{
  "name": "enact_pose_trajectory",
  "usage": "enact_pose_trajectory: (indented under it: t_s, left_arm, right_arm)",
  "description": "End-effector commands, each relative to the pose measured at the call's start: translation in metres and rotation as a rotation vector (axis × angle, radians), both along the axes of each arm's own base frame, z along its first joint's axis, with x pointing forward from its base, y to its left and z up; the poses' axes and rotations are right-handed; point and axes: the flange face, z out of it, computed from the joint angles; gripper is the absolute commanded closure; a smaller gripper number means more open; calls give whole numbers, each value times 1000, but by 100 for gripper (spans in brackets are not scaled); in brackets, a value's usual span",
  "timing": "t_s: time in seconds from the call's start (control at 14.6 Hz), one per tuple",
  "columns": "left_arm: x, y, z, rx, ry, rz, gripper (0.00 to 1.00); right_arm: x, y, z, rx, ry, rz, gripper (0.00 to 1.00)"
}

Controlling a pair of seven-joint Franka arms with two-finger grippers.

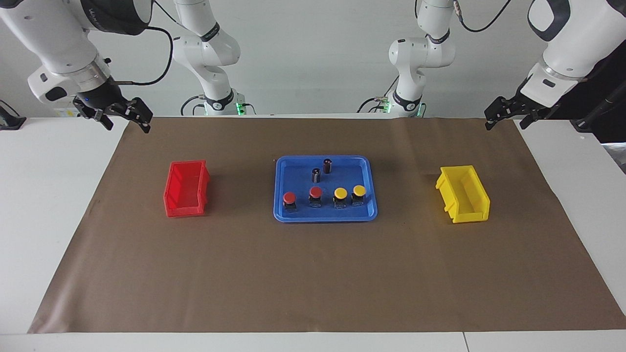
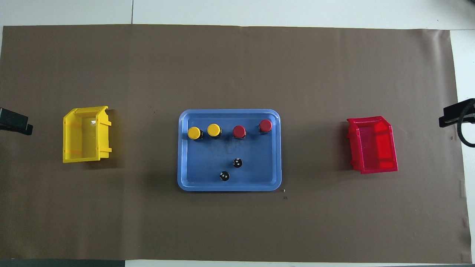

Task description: Sort red and yellow buttons by color

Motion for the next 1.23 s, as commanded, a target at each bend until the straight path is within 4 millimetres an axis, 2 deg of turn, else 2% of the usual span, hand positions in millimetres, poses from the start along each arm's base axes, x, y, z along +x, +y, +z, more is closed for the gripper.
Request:
enact_pose_trajectory:
  t_s: [0.0,0.21,0.41,0.75,0.96,1.17]
  left_arm:
    - [-7,1,0,11,-5,-16,1]
    - [-7,-8,2,-13,-5,71,1]
    - [-4,-33,8,-1,-17,28,1]
    - [-5,-34,7,-4,-20,23,1]
    - [-6,-34,4,-9,-16,25,1]
    - [-6,-33,2,-10,-13,26,1]
  right_arm:
    - [-3,1,0,8,-7,23,0]
    - [-3,2,0,8,-7,24,0]
    - [-4,1,0,8,-4,19,0]
    - [-6,1,0,10,7,29,0]
    - [11,46,2,4,-48,109,0]
    - [28,126,-12,23,-75,84,0]
